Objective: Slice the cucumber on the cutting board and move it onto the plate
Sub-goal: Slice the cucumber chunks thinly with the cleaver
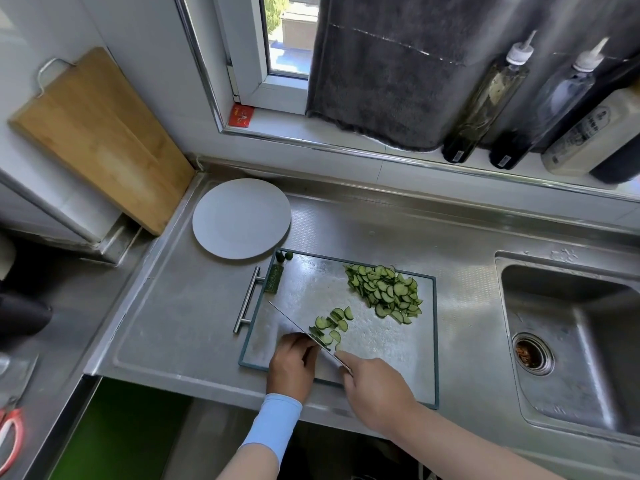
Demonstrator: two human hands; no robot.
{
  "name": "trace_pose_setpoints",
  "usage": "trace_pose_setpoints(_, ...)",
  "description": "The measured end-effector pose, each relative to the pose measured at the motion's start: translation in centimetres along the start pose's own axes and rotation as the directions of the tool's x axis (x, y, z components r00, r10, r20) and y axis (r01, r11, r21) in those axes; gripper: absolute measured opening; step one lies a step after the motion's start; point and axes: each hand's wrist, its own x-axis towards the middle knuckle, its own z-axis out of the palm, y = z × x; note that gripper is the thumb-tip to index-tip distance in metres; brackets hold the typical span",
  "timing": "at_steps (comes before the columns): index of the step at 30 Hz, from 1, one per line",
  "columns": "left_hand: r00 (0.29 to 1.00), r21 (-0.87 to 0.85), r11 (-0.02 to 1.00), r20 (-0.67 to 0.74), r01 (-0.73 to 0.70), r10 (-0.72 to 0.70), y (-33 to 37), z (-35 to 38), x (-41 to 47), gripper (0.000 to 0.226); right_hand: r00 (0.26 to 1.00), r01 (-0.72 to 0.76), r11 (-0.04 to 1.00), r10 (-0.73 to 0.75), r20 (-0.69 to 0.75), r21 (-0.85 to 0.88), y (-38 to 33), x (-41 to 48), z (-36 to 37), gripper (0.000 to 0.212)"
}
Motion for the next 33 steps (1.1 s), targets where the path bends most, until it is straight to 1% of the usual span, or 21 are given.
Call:
trace_pose_setpoints(5,1.0,-0.002,1.0,-0.018,-0.005,0.005,-0.3,0.3,-0.1,0.026,1.0,-0.017,1.0,0.017,0.016,0.02,-0.1,0.1,-0.1,0.022)
trace_pose_setpoints(8,1.0,-0.017,1.0,-0.019,0.005,-0.006,-0.2,0.2,-0.1,0.025,0.999,-0.034,0.997,0.032,0.034,0.066,-0.1,0.4,0.1,0.022)
trace_pose_setpoints(11,1.0,-0.023,1.0,-0.003,0.011,-0.011,-0.3,0.3,-0.1,0.025,0.996,-0.055,0.993,0.047,0.079,0.107,-0.2,1.3,0.1,0.019)
trace_pose_setpoints(12,1.0,-0.026,1.0,0.005,0.014,-0.014,-0.4,0.3,-0.1,0.025,0.994,-0.062,0.992,0.052,0.091,0.111,-0.3,1.7,0.1,0.021)
trace_pose_setpoints(15,0.999,-0.035,0.999,0.026,0.022,-0.022,-0.6,0.4,-0.1,0.025,0.994,-0.069,0.992,0.059,0.093,0.108,-0.8,2.7,0.2,0.039)
trace_pose_setpoints(16,0.999,-0.036,0.999,0.031,0.023,-0.022,-0.7,0.4,-0.1,0.025,0.994,-0.067,0.994,0.059,0.092,0.091,-0.9,2.9,0.2,0.042)
trace_pose_setpoints(20,0.999,-0.039,0.999,0.03,0.013,-0.012,-0.6,0.5,-0.2,0.023,0.994,-0.067,0.995,0.06,0.088,0.078,-1.0,3.2,0.4,0.044)
trace_pose_setpoints(27,1.0,-0.028,1.0,0.012,0.004,-0.004,-1.0,0.5,-0.1,0.02,0.999,-0.01,0.999,0.007,0.049,0.053,-0.6,2.3,0.1,0.03)
trace_pose_setpoints(30,1.0,-0.036,0.999,-0.016,-0.01,0.009,-1.1,0.6,-0.1,0.016,0.998,-0.021,0.999,0.018,0.056,0.048,-0.4,1.3,-0.2,0.022)
trace_pose_setpoints(33,1.0,-0.039,0.999,-0.012,-0.01,0.009,-1.0,0.6,-0.1,0.018,0.998,-0.029,0.998,0.027,0.055,0.047,0.1,0.5,-0.5,0.018)
